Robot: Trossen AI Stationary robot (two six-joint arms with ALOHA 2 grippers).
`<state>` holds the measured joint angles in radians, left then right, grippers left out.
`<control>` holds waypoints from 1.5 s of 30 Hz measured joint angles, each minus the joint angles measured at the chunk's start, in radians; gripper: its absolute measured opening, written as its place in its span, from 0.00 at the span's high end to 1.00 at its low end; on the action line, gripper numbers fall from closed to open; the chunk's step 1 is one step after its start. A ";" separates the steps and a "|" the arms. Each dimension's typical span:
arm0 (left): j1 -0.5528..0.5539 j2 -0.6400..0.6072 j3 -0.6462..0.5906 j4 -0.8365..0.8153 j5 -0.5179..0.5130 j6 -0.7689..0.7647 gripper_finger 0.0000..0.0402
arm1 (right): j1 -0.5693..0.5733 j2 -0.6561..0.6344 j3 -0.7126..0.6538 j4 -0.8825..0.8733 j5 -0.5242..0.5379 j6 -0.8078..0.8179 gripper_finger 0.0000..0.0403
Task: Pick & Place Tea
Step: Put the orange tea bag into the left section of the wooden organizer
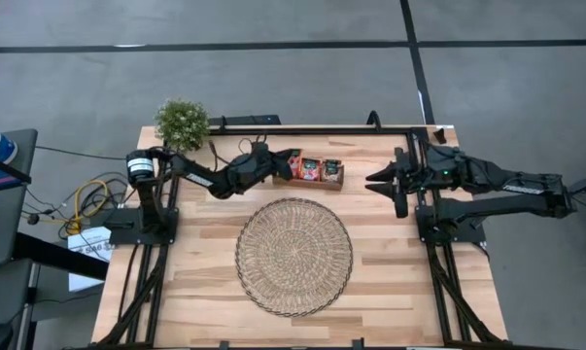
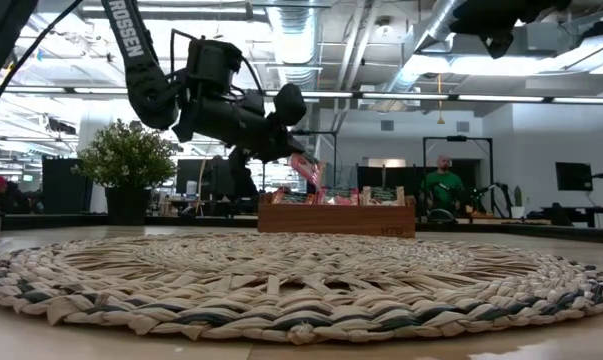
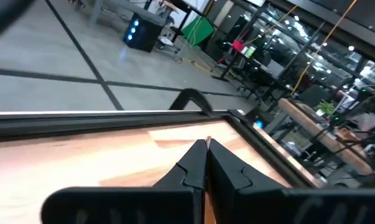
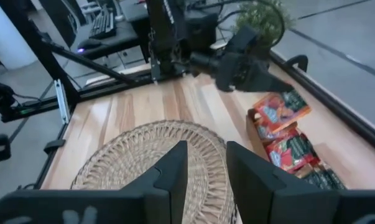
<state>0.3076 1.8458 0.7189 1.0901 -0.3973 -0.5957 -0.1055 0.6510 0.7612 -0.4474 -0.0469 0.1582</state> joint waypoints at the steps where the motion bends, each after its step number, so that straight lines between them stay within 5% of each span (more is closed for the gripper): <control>1: 0.007 0.000 0.000 -0.003 0.000 0.006 1.00 | 0.000 0.001 0.000 -0.007 -0.003 0.000 0.75; 17: 0.038 0.000 0.000 -0.133 -0.068 0.031 1.00 | 0.000 0.011 0.000 -0.032 -0.003 -0.035 0.75; 45: 0.040 0.000 0.000 -0.153 0.000 0.106 0.99 | 0.000 0.011 0.000 -0.032 0.000 -0.036 0.75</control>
<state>0.3473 1.8454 0.7185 0.9375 -0.3974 -0.4898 -0.1055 0.6617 0.7612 -0.4789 -0.0471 0.1226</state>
